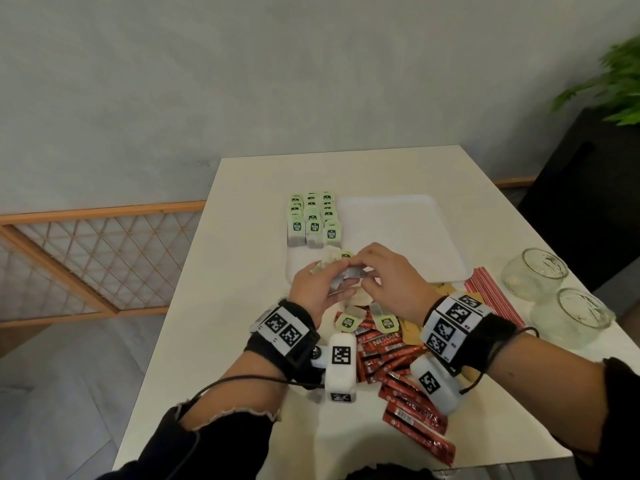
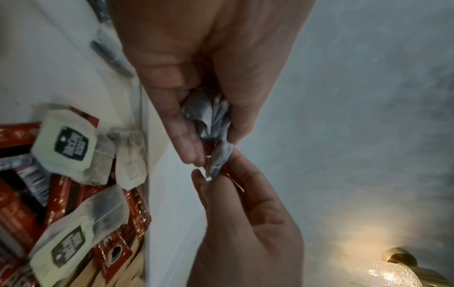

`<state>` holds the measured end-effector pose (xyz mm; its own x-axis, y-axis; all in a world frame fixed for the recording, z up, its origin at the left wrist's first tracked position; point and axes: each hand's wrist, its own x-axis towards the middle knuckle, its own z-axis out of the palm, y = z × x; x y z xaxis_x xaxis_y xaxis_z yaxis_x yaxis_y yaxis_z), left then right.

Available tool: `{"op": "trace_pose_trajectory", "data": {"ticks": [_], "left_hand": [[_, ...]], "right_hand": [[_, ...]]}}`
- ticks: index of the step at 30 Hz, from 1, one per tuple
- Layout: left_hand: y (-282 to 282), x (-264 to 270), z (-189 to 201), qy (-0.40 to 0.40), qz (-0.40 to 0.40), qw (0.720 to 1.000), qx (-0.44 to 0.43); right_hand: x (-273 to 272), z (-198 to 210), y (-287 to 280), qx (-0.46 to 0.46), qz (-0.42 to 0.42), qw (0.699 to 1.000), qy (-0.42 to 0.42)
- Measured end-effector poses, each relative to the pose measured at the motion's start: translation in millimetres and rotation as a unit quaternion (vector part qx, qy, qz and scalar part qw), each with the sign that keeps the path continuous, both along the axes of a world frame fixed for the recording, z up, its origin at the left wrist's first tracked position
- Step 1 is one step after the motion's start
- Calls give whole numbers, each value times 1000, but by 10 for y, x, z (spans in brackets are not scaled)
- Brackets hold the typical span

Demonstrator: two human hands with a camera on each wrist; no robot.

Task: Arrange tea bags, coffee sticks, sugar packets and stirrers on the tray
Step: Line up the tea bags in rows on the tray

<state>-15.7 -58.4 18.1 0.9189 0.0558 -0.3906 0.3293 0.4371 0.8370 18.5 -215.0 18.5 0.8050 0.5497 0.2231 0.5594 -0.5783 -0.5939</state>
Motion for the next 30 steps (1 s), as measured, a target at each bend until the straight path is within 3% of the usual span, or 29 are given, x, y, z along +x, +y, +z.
{"op": "trace_pose_trajectory", "data": {"ticks": [5, 11, 19, 26, 30], "left_hand": [[62, 103, 6, -5, 5, 998, 57], [174, 210, -60, -1, 14, 996, 87], [499, 448, -232, 24, 88, 988, 126], [707, 675, -385, 12, 106, 973, 207], [786, 762, -406, 14, 121, 973, 196]], "right_hand": [[116, 123, 64, 59, -36, 997, 28], [499, 137, 306, -21, -48, 996, 73], [867, -40, 550, 23, -37, 983, 179], [1140, -187, 725, -2, -64, 981, 181], [1315, -201, 738, -61, -33, 984, 162]]}}
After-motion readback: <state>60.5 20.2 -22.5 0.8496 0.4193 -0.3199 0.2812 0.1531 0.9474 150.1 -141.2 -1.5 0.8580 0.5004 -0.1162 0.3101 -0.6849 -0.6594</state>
